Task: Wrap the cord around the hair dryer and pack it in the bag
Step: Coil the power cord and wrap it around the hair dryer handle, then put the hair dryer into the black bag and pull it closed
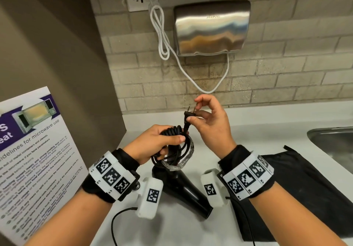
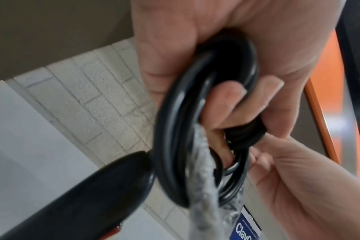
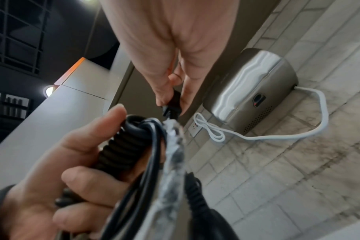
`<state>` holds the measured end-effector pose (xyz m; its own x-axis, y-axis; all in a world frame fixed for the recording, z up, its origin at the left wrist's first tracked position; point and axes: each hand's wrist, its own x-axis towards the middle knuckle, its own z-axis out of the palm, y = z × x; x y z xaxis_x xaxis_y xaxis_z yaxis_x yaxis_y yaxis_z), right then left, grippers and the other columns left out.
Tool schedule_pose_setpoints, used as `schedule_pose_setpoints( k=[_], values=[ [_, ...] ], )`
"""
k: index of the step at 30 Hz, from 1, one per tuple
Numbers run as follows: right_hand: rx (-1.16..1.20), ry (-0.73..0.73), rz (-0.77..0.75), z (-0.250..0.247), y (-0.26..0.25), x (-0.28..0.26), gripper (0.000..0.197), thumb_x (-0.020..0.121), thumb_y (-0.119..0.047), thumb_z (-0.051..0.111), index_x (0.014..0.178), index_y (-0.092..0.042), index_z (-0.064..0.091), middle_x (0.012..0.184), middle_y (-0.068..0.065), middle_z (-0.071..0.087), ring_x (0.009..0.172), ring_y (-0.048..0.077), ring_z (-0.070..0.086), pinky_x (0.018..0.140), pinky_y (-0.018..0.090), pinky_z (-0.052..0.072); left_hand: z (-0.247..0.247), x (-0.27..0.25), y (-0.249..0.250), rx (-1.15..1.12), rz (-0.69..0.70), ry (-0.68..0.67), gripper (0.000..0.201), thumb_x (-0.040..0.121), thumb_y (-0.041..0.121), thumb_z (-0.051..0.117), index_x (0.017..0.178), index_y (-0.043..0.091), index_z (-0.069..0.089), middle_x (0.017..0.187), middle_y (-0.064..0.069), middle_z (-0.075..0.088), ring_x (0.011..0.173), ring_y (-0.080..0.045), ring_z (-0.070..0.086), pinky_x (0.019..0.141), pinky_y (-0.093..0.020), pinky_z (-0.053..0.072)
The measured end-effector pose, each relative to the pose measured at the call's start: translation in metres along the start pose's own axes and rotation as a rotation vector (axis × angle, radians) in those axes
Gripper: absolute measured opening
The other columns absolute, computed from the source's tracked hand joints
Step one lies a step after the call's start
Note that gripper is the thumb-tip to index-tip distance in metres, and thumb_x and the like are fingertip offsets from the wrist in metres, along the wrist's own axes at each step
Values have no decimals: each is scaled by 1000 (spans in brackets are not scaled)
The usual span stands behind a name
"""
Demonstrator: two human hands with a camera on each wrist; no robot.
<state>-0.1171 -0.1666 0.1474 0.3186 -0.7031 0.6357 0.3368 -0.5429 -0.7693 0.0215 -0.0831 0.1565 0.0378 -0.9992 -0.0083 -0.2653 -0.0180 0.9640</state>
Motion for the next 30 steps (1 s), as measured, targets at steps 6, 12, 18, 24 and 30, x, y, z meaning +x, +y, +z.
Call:
schedule_pose_setpoints(
  k=[6, 12, 18, 24, 30],
  values=[
    [-428, -95, 304, -22, 45, -29, 36, 84, 4, 48, 110, -20, 42, 104, 2, 51, 90, 19, 54, 71, 14, 43, -9, 2, -6, -88, -34, 126, 18, 88, 16, 57, 102, 11, 67, 76, 7, 65, 37, -5, 33, 36, -18, 29],
    [-1034, -953, 888, -9, 79, -70, 82, 85, -32, 58, 146, -16, 5, 128, 13, 52, 112, 28, 53, 84, 31, 42, -5, 8, -5, -223, -69, 161, 13, 90, 19, 53, 90, 13, 64, 91, 2, 68, 36, -4, 33, 33, -16, 30],
    [-862, -971, 990, 3, 101, -72, 82, 84, -29, 60, 146, -15, 8, 136, 12, 46, 111, 29, 54, 91, 35, 48, -9, 9, -19, -392, -66, 145, 21, 87, 24, 53, 100, 13, 63, 105, 0, 66, 36, -4, 34, 36, -17, 32],
    [-977, -907, 905, 8, 112, -61, 70, 85, -24, 58, 141, -9, 20, 133, 14, 48, 115, 30, 51, 90, 34, 43, -22, -2, -29, -365, -4, 197, 39, 72, 30, 59, 104, 8, 63, 109, -4, 62, 41, -6, 40, 42, -21, 39],
    [-1119, -739, 813, 4, 136, -44, 46, 84, -14, 52, 127, -9, 37, 115, 16, 57, 101, 33, 58, 82, 36, 47, -39, -26, -48, 35, 97, 164, 23, 77, 9, 68, 100, 12, 68, 59, 3, 63, 52, -7, 51, 56, -19, 44]
  ],
)
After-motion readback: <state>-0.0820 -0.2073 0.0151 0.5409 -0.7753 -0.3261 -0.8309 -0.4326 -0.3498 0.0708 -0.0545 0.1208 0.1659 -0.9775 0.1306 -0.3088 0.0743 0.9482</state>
